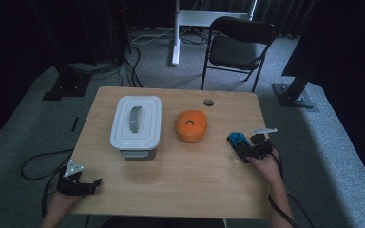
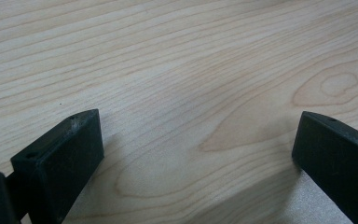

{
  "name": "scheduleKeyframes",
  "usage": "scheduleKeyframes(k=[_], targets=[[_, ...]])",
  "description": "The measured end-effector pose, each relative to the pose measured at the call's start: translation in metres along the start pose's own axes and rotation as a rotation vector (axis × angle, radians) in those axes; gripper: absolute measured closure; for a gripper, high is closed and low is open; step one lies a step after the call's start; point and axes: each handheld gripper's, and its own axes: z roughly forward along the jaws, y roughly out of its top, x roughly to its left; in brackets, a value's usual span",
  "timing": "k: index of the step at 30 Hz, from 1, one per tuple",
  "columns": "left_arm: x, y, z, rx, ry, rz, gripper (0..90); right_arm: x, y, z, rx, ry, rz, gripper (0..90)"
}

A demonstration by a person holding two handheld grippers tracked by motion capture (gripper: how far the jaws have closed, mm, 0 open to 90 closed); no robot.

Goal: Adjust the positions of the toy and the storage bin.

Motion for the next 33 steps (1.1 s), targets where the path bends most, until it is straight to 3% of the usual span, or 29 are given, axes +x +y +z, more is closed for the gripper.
scheduleKeyframes(k=[3,17,23,33], targets=[[0.000,0.000,0.000,0.000,0.000,0.000,2.3,-0.002,0.001,0.004,0.008,0.011,0.013,11.0],[0.000,0.000,0.000,0.001,0.000,0.000,2.3,-0.004,-0.003,0.020,0.090,-0.010,-0.025,13.1],[0.000,0.000,0.000,0.001,0.001,-0.001,2.3,-0.006,-0.004,0.022,0.095,0.004,-0.015,13.9],[0.000,0.000,0.000,0.001,0.001,-0.001,2.3,-0.003,-0.001,0.025,0.115,0.009,-0.040,15.7]])
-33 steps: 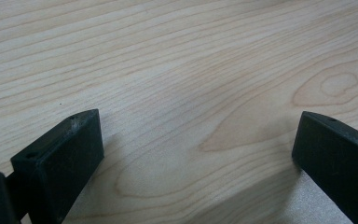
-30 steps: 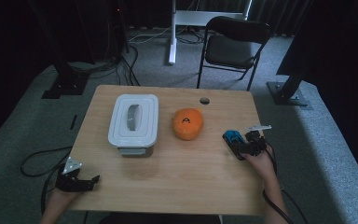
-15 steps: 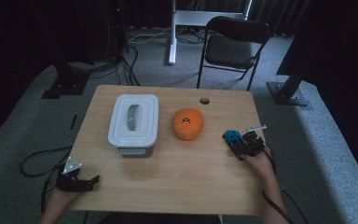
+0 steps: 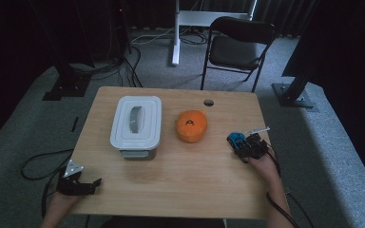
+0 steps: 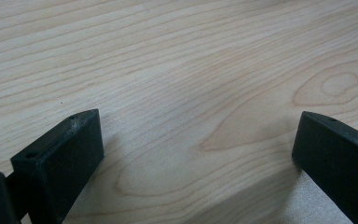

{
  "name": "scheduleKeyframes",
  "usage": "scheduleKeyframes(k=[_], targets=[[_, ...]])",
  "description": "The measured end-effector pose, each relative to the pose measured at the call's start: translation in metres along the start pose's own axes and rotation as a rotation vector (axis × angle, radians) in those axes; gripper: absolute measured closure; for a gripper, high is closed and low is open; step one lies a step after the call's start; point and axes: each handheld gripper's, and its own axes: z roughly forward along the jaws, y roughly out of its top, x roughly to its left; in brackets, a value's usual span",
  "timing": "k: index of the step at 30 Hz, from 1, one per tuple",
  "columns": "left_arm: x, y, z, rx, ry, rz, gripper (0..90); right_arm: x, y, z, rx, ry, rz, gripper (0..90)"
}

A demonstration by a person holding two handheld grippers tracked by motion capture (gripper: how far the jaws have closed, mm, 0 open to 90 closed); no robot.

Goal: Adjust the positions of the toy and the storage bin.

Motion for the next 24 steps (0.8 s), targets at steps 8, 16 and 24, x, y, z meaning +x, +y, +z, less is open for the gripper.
scheduleKeyframes(k=[8,16,24], targets=[[0.0000,-0.0001,-0.0001,0.000,0.000,0.000,2.3,0.0024,0.0014,-0.0013,-0.004,-0.004,0.001,25.2],[0.0000,-0.0001,-0.0002,0.000,0.001,-0.001,2.3,0.0038,0.0000,-0.0035,0.003,-0.005,0.022,25.4],[0.0000,-0.0001,-0.0002,0.000,0.001,-0.001,2.3,0.0001,-0.0022,-0.0073,-0.003,0.036,0.072,25.4]])
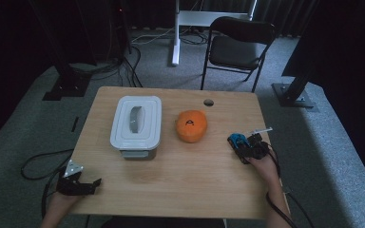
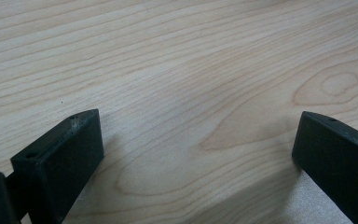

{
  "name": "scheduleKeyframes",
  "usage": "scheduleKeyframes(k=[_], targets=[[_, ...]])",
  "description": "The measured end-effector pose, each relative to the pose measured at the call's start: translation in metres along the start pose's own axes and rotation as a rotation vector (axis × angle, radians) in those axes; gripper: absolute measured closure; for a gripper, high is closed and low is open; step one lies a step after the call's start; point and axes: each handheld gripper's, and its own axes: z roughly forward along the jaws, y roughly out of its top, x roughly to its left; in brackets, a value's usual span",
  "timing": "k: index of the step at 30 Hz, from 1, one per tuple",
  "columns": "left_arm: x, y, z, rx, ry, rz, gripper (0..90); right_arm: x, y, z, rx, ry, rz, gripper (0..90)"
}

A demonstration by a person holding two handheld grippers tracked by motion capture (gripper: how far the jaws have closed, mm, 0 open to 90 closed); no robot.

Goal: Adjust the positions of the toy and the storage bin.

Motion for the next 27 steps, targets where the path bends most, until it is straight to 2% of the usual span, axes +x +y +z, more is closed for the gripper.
scheduleKeyframes(k=[7,9,11,12,15,27], targets=[[0.000,0.000,0.000,0.000,0.000,0.000,2.3,0.000,0.002,-0.004,-0.021,0.006,0.032,26.3],[0.000,0.000,0.000,0.000,0.000,0.000,2.3,0.000,0.003,-0.005,-0.019,0.000,0.033,26.3],[0.000,0.000,0.000,0.000,0.000,0.000,2.3,0.002,0.003,-0.005,-0.010,-0.014,0.010,26.3],[0.000,0.000,0.000,0.000,0.000,0.000,2.3,0.003,0.003,-0.005,-0.002,-0.005,0.012,26.3],[0.000,0.000,0.000,0.000,0.000,0.000,2.3,0.003,0.002,-0.007,-0.011,-0.019,0.018,26.4],[0.000,0.000,0.000,0.000,0.000,0.000,2.3,0.008,0.002,-0.032,-0.028,-0.061,0.057,26.4]])
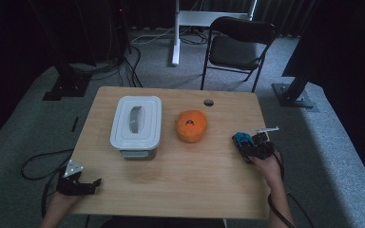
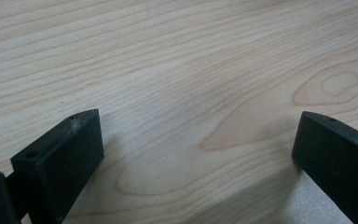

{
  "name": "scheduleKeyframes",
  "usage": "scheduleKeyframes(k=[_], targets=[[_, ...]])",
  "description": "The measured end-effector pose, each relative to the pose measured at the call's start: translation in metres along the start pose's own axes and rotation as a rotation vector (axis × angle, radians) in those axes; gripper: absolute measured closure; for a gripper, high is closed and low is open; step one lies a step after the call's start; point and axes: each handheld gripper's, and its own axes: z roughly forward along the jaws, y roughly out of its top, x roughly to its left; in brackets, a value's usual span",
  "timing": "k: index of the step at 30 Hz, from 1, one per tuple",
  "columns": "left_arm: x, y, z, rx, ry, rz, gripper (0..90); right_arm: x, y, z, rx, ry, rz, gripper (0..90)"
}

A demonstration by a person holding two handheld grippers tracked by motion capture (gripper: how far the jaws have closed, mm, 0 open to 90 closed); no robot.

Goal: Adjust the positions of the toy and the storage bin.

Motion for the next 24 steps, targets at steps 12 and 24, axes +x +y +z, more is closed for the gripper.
scheduleKeyframes(k=[12,24], targets=[[0.000,0.000,0.000,0.000,0.000,0.000,2.3,0.001,-0.022,-0.022,-0.010,-0.040,0.049,26.4],[0.000,0.000,0.000,0.000,0.000,0.000,2.3,0.011,-0.050,-0.036,-0.010,-0.105,0.088,26.4]])
